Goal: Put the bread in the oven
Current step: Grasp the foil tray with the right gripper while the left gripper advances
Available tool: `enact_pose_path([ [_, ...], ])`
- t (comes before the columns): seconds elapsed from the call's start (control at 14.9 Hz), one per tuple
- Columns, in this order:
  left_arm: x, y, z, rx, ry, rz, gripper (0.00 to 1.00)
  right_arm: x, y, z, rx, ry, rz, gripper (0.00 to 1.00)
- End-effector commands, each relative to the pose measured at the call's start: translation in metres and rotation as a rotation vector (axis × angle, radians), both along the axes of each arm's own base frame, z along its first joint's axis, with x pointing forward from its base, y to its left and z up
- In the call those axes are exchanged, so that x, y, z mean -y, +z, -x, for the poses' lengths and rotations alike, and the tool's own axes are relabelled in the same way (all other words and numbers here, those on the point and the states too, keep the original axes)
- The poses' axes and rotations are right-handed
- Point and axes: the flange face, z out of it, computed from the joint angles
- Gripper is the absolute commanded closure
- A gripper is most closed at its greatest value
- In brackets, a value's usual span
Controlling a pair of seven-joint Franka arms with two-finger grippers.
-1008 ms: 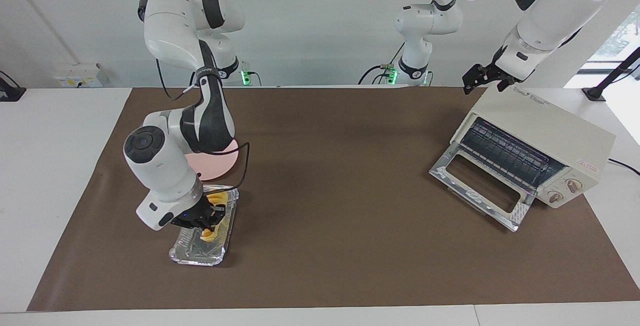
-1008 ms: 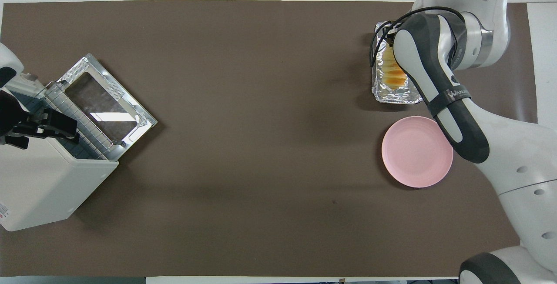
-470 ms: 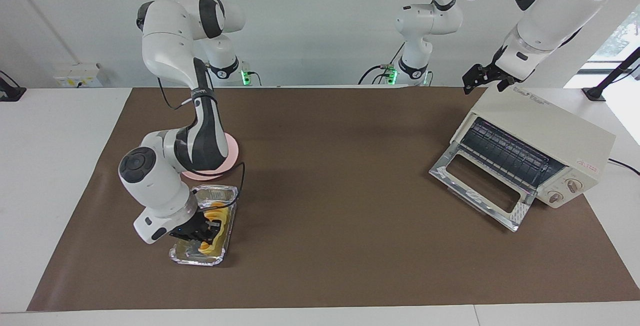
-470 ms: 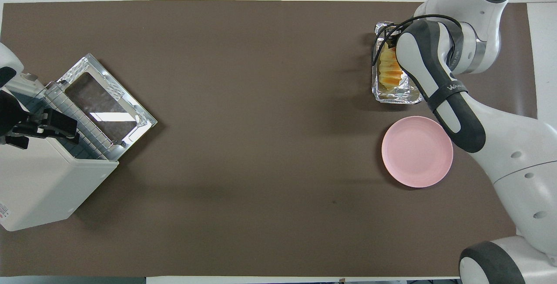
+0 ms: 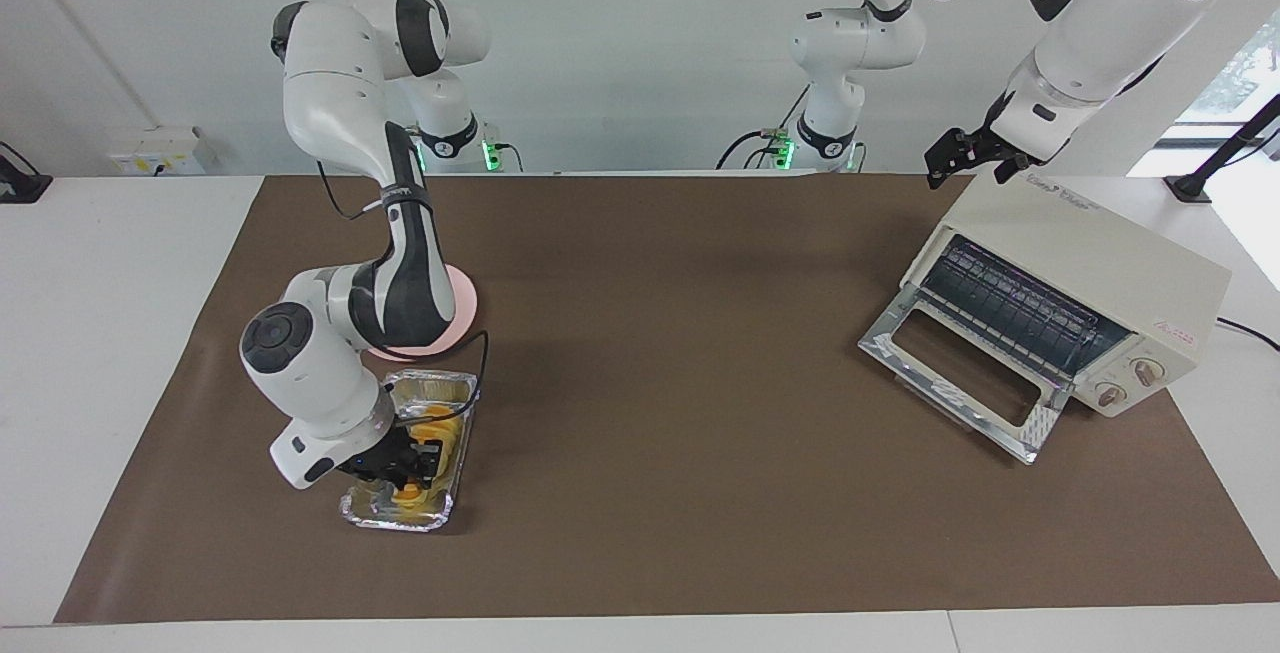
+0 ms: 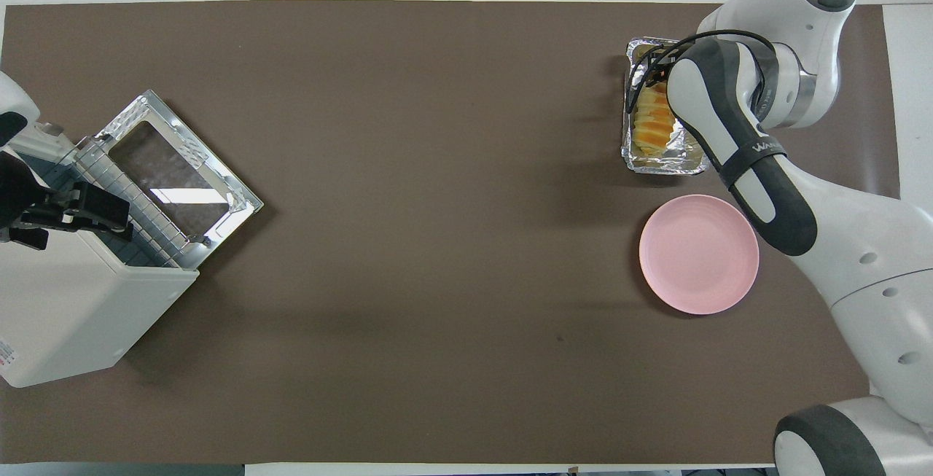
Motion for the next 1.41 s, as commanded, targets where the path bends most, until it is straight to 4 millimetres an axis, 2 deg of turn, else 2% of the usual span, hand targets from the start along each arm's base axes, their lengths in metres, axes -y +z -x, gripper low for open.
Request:
enact_pose_path([
  [0.0,-0.003,0.003,0.004,0.016,0.001,-0.011,0.00,0.006,0.028,0.009,0.000,-0.014,-0.005,0.00],
  [0.2,0.014,0.010,0.009,0.027,-0.013,-0.015,0.00,0.015,0.038,0.010,0.007,0.062,0.024,0.00],
  [0.4,0.020,0.014,0.010,0.043,-0.017,-0.014,0.00,0.044,0.035,0.010,0.012,0.103,0.033,0.00],
  [0.47,0.029,0.016,0.008,0.064,-0.022,-0.009,0.00,0.048,0.031,0.011,0.008,0.122,0.036,0.00],
  [0.6,0.061,0.018,0.002,0.152,0.015,-0.004,0.00,0.053,0.018,0.017,-0.007,0.141,0.041,0.00],
  [0.74,0.087,0.017,0.006,0.148,0.026,0.041,0.00,0.053,0.009,0.023,-0.010,0.146,0.058,0.00],
  [0.81,0.092,0.018,0.006,0.146,0.052,0.077,0.00,0.053,0.001,0.029,0.012,0.142,0.062,0.01],
  [0.87,0.097,0.019,0.005,0.149,0.067,0.108,0.00,0.053,-0.009,0.036,0.028,0.143,0.067,0.09],
  [0.94,0.099,0.019,0.005,0.152,0.066,0.115,0.00,0.050,-0.013,0.039,0.032,0.149,0.069,0.29],
  [1.08,0.116,0.018,0.011,0.150,0.042,0.115,0.00,0.047,-0.013,0.039,0.030,0.161,0.080,0.99],
  [1.34,0.116,0.020,0.015,0.137,0.038,0.109,0.00,0.043,-0.010,0.038,0.034,0.170,0.084,1.00],
])
